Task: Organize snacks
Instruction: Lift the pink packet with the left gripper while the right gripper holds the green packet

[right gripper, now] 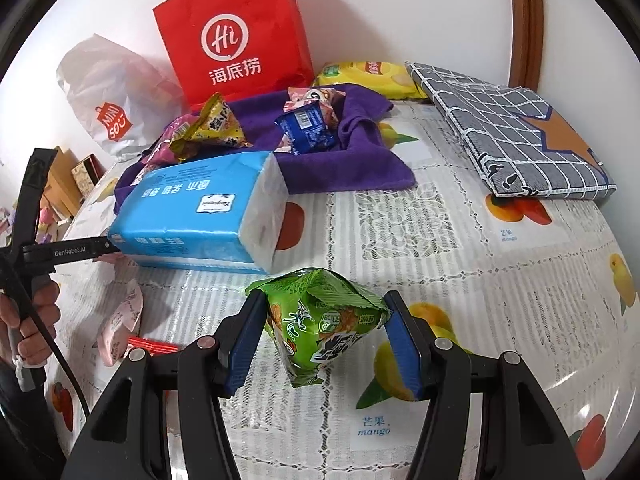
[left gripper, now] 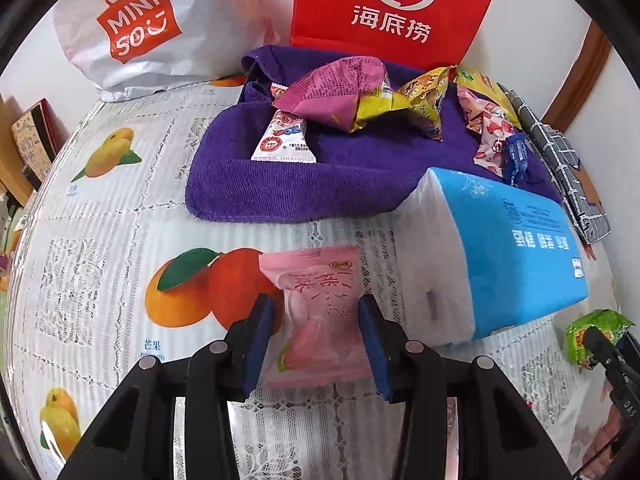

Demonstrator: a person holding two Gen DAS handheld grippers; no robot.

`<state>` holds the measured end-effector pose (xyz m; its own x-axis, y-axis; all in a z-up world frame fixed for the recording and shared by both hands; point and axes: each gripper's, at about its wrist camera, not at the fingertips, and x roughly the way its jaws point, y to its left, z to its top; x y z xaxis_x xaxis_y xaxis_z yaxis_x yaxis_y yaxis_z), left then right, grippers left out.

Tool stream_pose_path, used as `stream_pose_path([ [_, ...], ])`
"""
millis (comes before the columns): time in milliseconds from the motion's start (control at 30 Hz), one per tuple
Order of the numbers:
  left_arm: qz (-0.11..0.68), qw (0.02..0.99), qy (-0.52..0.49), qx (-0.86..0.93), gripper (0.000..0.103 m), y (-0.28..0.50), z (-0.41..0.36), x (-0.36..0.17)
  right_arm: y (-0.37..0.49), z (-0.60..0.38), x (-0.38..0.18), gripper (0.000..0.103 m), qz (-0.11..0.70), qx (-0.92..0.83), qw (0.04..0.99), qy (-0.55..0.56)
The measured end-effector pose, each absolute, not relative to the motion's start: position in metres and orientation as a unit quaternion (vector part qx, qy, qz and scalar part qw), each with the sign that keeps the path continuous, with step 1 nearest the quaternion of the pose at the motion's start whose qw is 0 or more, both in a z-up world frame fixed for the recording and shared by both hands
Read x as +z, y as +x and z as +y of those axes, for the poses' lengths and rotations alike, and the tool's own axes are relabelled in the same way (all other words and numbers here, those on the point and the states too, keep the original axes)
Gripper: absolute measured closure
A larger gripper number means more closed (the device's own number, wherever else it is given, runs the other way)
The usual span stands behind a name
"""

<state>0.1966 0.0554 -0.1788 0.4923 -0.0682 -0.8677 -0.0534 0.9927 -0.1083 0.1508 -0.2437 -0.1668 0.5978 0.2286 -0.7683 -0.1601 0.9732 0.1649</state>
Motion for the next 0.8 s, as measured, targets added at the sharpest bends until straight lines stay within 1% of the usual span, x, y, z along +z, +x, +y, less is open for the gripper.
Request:
stream_pose_path([
  [33,0.501,0.863,-0.056,-0.002,0.062,0.196,0.054,-0.179,0.152,-0.244,-0.168,0.044,0.435,0.109,0.893,0.039],
  [67,0.499,0.865,-0.05,0.001,0.068,0.195,0.053,-0.179,0.153,-0.243,-0.169,0.044,0.436,0.108,0.893,0.039],
  [100,0.498,0.866,-0.046,0.002,0.069,0.194,0.052,-0.179,0.154,-0.243,-0.17,0.044,0.436,0.108,0.893,0.038],
  [433,0.458,0.889,-0.029,0.008,0.07,0.168,0.049,-0.182,0.161,-0.235,-0.177,0.044,0.399,0.109,0.91,0.026],
  [600,0.435,0.9,-0.019,0.015,0.07,0.161,0.045,-0.184,0.162,-0.227,-0.185,0.044,0.396,0.101,0.913,0.004],
  [700,0.427,0.904,-0.007,0.019,0.069,0.158,0.042,-0.185,0.16,-0.229,-0.184,0.045,0.39,0.108,0.914,0.011],
  [800,0.426,0.904,-0.013,0.017,0.069,0.158,0.044,-0.185,0.165,-0.232,-0.187,0.045,0.401,0.108,0.91,0.022],
])
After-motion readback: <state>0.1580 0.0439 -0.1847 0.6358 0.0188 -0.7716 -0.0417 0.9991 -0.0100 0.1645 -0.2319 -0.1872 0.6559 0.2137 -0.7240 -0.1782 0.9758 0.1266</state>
